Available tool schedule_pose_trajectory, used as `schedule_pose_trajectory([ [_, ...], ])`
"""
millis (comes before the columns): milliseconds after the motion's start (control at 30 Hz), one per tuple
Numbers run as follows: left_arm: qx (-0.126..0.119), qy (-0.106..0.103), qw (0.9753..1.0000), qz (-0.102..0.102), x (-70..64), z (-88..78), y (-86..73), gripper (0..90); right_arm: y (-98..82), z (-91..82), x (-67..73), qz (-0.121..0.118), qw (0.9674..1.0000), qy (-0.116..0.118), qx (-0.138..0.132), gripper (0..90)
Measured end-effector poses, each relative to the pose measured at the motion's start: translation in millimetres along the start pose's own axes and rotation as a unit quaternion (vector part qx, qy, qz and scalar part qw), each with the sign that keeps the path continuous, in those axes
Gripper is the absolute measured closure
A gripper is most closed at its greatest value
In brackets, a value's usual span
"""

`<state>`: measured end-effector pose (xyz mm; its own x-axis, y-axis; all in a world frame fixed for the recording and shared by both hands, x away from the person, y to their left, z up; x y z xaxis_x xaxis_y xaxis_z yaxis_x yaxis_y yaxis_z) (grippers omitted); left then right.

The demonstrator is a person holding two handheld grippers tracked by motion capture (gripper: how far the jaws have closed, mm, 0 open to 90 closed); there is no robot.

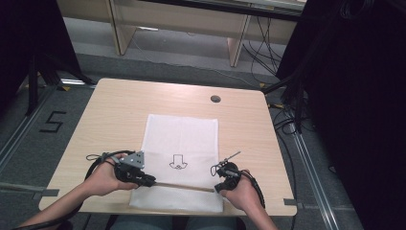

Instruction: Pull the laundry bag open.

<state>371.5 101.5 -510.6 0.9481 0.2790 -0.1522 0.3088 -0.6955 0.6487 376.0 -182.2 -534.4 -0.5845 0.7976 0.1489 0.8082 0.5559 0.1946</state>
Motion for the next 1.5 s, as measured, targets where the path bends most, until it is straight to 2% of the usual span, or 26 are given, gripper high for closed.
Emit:
schedule_pose_trajectory([
  [67,-0.001,0.000,1.0000,-0.007,-0.6,-0.2,-0.3,82.0,0.0,0.0,0.0,0.000,1.0000,0.000,0.000,90.0],
  [100,0.000,0.000,1.0000,0.003,0.3,-0.4,-0.1,82.0,0.5,0.5,-0.3,-0.006,1.0000,0.002,-0.004,90.0],
  [133,0.000,0.000,1.0000,-0.008,-0.7,-0.1,-0.5,82.0,0.5,0.5,-0.3,-0.006,1.0000,0.002,-0.004,90.0],
  [200,-0.002,-0.003,1.0000,-0.008,-0.6,0.2,-0.5,82.0,0.5,0.5,-0.3,-0.006,1.0000,0.002,-0.004,90.0],
  [333,0.003,0.002,1.0000,0.002,0.1,-0.3,-1.0,82.0,0.3,0.1,0.0,-0.006,1.0000,0.003,-0.004,90.0],
  [433,-0.001,0.004,0.9999,-0.010,1.6,-2.8,-4.5,82.0,0.2,0.0,-0.1,-0.006,1.0000,0.002,-0.003,90.0],
  [467,0.000,0.004,1.0000,-0.007,2.7,-4.4,-6.2,82.0,0.2,0.0,-0.1,-0.006,1.0000,0.003,-0.003,90.0],
  [500,0.000,0.005,0.9999,-0.016,2.6,-5.0,-8.3,82.0,0.4,0.2,-0.4,-0.008,1.0000,0.004,-0.004,90.0],
  [567,-0.002,0.005,0.9999,-0.010,2.8,-6.0,-8.7,82.0,-0.1,-0.1,-0.1,0.000,1.0000,0.000,0.001,90.0],
  [600,-0.001,0.006,0.9998,-0.018,1.9,-5.9,-8.5,82.0,0.0,-0.1,0.1,0.000,1.0000,0.000,0.001,90.0],
  [633,0.000,0.006,1.0000,-0.005,3.2,-6.2,-7.8,82.0,0.6,0.4,-0.3,-0.006,1.0000,0.001,-0.002,90.0],
  [667,0.000,0.008,0.9999,-0.011,2.9,-6.4,-7.9,82.0,0.6,0.3,-0.2,-0.006,1.0000,0.001,-0.002,90.0],
  [733,-0.001,0.006,0.9999,-0.009,3.1,-6.6,-8.5,82.0,0.3,0.0,0.0,-0.005,1.0000,0.001,-0.002,90.0],
  [767,-0.004,0.005,0.9998,-0.018,2.5,-6.7,-8.9,82.0,0.4,0.1,0.0,-0.005,1.0000,0.001,-0.002,90.0],
  [900,-0.007,0.002,0.9999,-0.008,1.9,-8.4,-8.2,82.0,0.3,0.1,-0.1,-0.005,1.0000,0.002,-0.002,90.0],
  [933,-0.007,0.004,0.9998,-0.017,1.1,-8.3,-8.8,82.0,0.3,0.1,-0.2,-0.006,1.0000,0.003,-0.003,90.0],
  [967,-0.005,0.003,1.0000,-0.008,1.8,-8.2,-9.1,82.0,0.3,0.1,-0.2,-0.006,1.0000,0.003,-0.003,90.0],
  [1033,-0.004,0.003,0.9998,-0.017,0.8,-7.3,-10.1,82.0,0.4,0.1,-0.1,-0.006,1.0000,0.002,-0.003,90.0],
  [1133,0.003,0.008,0.9999,-0.013,3.0,-9.1,-11.8,82.0,0.1,0.1,-0.1,-0.002,1.0000,0.000,0.000,90.0],
  [1333,-0.012,0.009,0.9994,-0.031,5.8,-15.0,-18.7,82.0,0.2,0.1,-0.3,-0.002,1.0000,0.004,0.002,90.0],
  [1500,-0.007,0.011,0.9996,-0.024,6.5,-15.4,-18.5,82.0,0.4,0.0,-0.1,-0.005,1.0000,0.001,-0.001,90.0],
])
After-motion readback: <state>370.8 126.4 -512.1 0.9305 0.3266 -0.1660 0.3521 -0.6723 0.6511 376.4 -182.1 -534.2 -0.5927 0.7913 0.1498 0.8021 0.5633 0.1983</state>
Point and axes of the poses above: each handheld gripper's, and its own axes: z roughly forward along the jaws, y roughly out of its top, x roughly to its left, the point moved 6 cm from there along z, roughly forward along the jaws, and after that the axes turned 5 degrees about x, right-handed, at the moved point
